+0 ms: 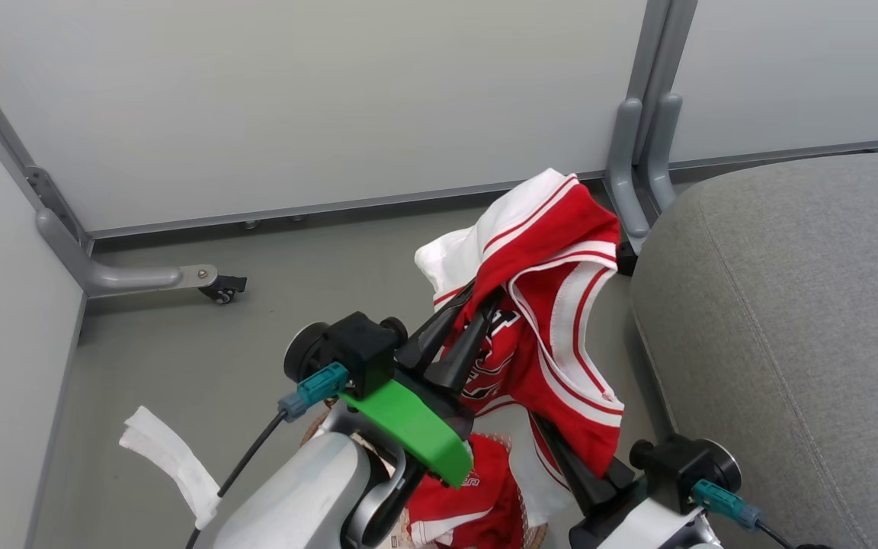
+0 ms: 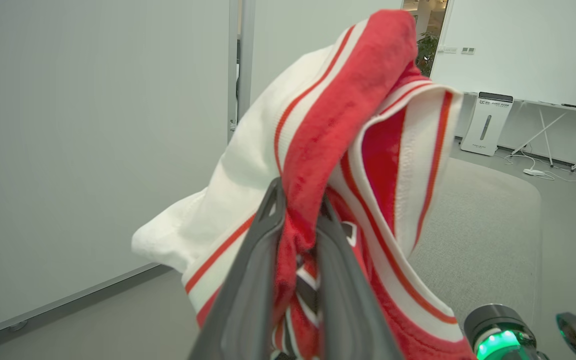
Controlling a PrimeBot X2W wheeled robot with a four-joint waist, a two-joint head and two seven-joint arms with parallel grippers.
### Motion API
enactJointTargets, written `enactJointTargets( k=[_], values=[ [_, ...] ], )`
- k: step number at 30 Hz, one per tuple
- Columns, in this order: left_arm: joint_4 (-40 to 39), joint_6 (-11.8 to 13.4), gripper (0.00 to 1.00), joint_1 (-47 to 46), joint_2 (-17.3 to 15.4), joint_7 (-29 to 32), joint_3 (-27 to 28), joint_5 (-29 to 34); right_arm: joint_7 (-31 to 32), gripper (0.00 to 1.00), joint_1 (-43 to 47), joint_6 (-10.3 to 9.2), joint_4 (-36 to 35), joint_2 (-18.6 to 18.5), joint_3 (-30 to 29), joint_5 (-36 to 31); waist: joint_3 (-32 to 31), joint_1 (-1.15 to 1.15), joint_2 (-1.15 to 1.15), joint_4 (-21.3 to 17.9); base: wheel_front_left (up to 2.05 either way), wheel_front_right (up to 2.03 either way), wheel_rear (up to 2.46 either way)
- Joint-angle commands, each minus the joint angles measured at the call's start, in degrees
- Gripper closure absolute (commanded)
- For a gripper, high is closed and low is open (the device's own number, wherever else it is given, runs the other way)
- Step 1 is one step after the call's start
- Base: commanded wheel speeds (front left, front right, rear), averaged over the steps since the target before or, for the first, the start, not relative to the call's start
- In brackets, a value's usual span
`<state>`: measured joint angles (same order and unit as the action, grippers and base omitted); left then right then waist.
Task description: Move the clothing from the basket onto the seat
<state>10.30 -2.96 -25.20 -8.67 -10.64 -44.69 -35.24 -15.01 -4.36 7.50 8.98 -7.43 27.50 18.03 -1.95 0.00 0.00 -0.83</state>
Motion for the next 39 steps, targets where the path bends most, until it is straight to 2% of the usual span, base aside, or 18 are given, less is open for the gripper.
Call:
enactJointTargets(
  k=[1,2,3,4,21,29,36,39],
  values=[
    [0.14,0.45,1.00,1.07,-0.32,0.02,0.04,-0.24,-0.25,1.00,-0.09,-0.02,-0.27,-0.32,-0.19,-0.29,0.02,0.00,0.00,-0.07,0.00,0.00,0.00],
    [0.21,0.52,1.00,1.11,-0.32,0.02,0.14,-0.36,-0.25,1.00,0.01,-0.02,-0.34,-0.34,-0.24,-0.32,0.02,0.00,0.00,-0.10,0.00,0.00,0.00],
    [0.32,0.49,0.56,1.17,-0.29,0.08,0.21,-0.53,-0.24,1.00,0.14,-0.02,-0.43,-0.37,-0.30,-0.40,0.04,0.00,0.00,-0.13,0.00,0.00,0.00],
    [0.51,0.66,0.00,1.19,-0.31,0.17,0.27,-0.52,-0.25,1.00,0.22,-0.02,-0.50,-0.40,-0.36,-0.50,0.08,0.00,0.00,-0.14,0.00,0.00,0.00],
    [3.00,1.76,0.00,0.18,-0.51,-0.62,0.20,-0.21,-0.26,1.00,-0.41,-0.02,-2.63,-0.67,-2.37,-3.55,0.79,0.00,0.00,-0.16,0.00,0.00,0.00],
    [4.15,2.97,0.00,-0.55,-0.90,-1.65,-0.22,1.79,-0.26,1.00,-0.59,-0.02,-3.14,-0.82,-2.71,-4.45,1.16,0.00,0.00,-0.22,0.00,0.00,0.00],
    [5.41,2.41,0.00,1.24,-1.74,-3.76,-0.04,3.63,-0.26,1.00,-1.33,-0.02,-5.85,-0.87,-4.47,-5.69,2.32,0.00,0.00,-1.08,0.00,0.00,0.00],
    [5.64,0.85,0.00,2.27,-2.19,-4.39,0.14,4.93,-0.26,1.00,-1.90,-0.02,-7.63,-1.07,-5.52,-6.05,3.13,0.00,0.00,-1.75,0.00,0.00,0.00]
  ],
)
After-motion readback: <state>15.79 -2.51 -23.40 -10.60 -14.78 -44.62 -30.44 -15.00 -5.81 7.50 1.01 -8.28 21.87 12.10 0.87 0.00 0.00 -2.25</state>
